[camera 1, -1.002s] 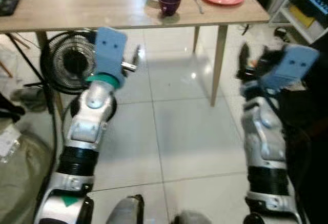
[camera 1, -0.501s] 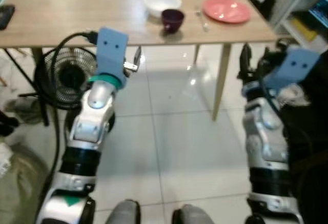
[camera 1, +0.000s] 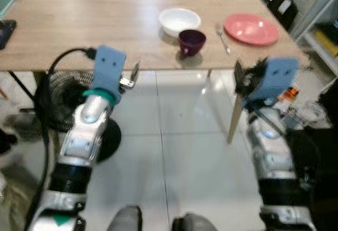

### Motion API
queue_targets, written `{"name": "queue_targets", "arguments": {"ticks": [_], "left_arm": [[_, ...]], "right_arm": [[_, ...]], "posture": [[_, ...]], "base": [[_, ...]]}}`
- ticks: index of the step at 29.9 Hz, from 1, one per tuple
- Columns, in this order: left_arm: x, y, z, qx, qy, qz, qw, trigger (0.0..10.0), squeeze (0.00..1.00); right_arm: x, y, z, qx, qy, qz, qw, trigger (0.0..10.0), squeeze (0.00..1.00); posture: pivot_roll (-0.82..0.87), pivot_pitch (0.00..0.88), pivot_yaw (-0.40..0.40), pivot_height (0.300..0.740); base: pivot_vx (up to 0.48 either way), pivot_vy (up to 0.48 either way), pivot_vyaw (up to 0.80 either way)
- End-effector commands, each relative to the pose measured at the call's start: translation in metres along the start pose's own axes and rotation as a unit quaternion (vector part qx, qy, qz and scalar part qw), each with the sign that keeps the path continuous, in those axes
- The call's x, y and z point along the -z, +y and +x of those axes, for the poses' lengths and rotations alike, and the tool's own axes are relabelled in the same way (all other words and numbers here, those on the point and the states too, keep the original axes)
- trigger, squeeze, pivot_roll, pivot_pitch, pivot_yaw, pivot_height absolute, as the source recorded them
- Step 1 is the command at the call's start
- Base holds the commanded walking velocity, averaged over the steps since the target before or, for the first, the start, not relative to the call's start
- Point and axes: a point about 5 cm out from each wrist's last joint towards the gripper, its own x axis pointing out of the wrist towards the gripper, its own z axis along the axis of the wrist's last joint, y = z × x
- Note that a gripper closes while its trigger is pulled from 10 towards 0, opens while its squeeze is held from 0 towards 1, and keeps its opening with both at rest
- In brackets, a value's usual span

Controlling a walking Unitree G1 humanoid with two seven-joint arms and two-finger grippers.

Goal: Setting the table

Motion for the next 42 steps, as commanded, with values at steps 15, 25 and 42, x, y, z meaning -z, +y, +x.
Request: {"name": "queue_targets", "arguments": {"ticks": [15,25,42], "left_arm": [[0.004,-0.013,-0.017,0.064,-0.009,0.009,0.998,10.0,0.0],[0.007,-0.005,-0.031,0.078,-0.002,0.029,0.996,10.0,0.0],[0.017,-0.006,-0.031,0.07,0.016,0.03,0.997,10.0,0.0]], "right_arm": [[0.01,-0.007,0.002,-0.044,0.031,-0.03,0.998,10.0,0.0],[0.012,-0.006,-0.024,-0.063,0.051,-0.029,0.996,10.0,0.0],[0.049,0.032,-0.043,-0.08,0.139,0.116,0.98,10.0,0.0]], "posture": [[0.07,0.045,-0.018,0.74],[0.06,0.045,-0.006,0.74],[0.06,0.034,-0.012,0.74]], "base": [[0.321,0.0,0.0],[0.0,0.0,0.0],[0.0,0.0,0.0]]}}
